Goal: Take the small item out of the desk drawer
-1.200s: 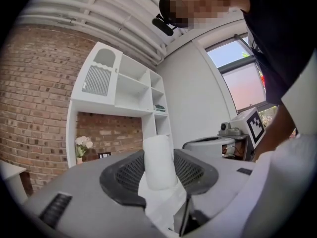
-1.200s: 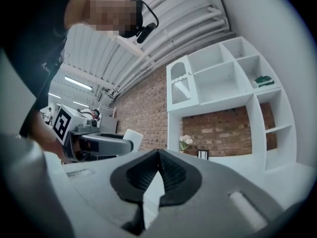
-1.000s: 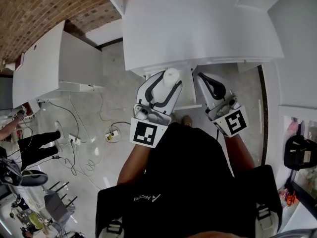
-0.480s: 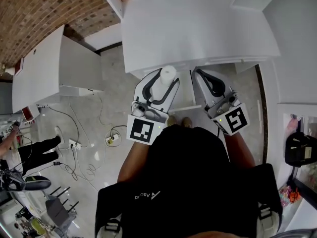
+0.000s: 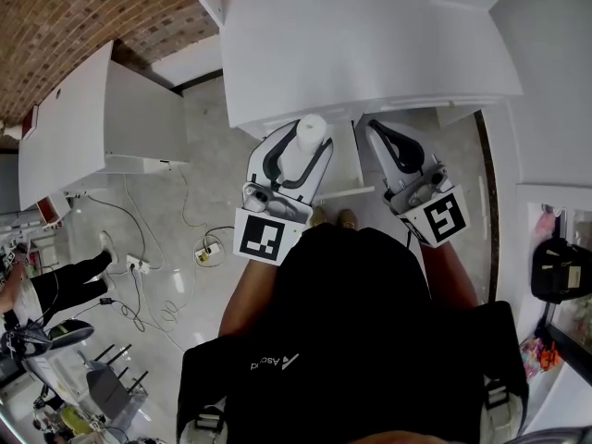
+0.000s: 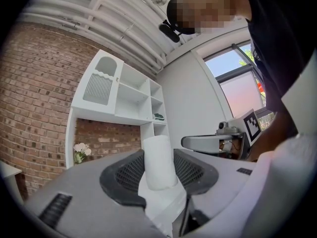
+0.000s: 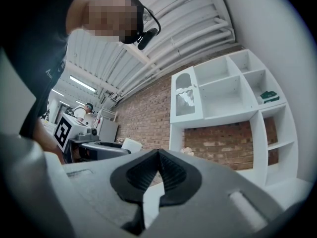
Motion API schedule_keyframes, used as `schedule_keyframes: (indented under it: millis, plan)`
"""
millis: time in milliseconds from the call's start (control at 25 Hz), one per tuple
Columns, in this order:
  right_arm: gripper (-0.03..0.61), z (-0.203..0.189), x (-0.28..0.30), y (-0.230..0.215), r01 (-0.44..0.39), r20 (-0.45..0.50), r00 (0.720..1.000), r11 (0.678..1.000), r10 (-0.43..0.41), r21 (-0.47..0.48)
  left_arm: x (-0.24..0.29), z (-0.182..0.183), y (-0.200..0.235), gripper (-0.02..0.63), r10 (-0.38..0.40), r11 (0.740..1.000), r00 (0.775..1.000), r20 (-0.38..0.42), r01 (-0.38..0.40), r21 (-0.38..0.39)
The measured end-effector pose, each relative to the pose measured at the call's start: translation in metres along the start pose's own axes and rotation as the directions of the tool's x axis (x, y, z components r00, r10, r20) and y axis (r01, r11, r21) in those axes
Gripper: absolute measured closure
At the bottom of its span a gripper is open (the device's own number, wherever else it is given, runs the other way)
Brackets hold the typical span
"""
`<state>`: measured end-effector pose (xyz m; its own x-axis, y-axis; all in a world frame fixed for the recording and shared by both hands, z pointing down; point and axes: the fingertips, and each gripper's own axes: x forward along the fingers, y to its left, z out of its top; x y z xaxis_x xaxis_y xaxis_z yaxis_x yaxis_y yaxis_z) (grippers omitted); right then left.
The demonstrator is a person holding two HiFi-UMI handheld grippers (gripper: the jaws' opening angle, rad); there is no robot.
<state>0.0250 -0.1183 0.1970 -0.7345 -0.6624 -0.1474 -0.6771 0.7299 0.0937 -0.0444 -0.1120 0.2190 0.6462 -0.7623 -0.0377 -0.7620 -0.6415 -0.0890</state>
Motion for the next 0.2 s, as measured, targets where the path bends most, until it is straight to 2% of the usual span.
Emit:
schedule_keyframes:
  millis: [200]
  plan:
    - [0.578,0.002,-0.0016,0.0012,-0.011,0.033,0.999,1.0,0.011,-0.025,-0.0023,-0.0015,-0.0008,0.433,0.0,1.0,1.0,0.007,0.0,-0.01]
